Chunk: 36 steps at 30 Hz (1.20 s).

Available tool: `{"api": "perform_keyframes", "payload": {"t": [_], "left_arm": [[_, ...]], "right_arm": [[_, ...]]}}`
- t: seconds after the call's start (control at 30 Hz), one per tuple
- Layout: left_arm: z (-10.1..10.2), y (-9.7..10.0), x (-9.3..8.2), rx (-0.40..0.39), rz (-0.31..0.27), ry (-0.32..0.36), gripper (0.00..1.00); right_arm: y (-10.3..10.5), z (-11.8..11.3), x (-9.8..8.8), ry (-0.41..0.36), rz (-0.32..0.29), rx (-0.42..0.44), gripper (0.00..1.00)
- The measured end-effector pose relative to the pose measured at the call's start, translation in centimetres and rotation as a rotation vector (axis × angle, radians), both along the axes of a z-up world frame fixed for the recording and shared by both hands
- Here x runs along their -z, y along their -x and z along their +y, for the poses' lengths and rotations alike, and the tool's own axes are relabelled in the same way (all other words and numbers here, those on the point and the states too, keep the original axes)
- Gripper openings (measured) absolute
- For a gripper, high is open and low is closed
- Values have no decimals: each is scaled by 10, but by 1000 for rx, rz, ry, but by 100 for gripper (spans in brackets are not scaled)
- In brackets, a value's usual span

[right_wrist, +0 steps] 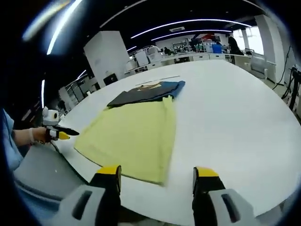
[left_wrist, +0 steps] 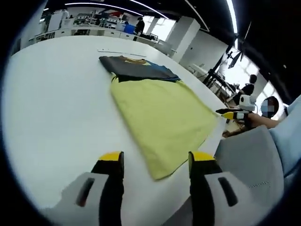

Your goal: Fold the garment on the visible template until the final outline fits inside the template.

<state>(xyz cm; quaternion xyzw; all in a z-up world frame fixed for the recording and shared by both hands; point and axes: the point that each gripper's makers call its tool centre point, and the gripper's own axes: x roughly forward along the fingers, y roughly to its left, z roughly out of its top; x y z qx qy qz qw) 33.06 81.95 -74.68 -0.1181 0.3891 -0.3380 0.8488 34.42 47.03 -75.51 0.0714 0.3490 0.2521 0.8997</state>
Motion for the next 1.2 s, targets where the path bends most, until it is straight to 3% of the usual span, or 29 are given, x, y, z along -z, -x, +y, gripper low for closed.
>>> {"api": "perform_keyframes", "payload": {"t": [0.3, 0.5, 0.6, 1.0, 1.2], "left_arm": [[2, 5, 2, -42, 51, 35, 39], [1, 16, 8, -65, 160, 82, 24], [2, 17, 11, -76, 178, 78, 18], [6, 16, 19, -106, 210, 68, 2], [7, 17, 20, -110, 219, 59, 0]], "right_arm": [[2, 7, 5, -54, 50, -8, 33], [4, 11, 6, -76, 63, -6, 26], [4, 14, 10, -75, 78, -11, 18], [0, 8, 14, -62, 102, 31, 1], [2, 6, 13, -61, 102, 34, 0]]}}
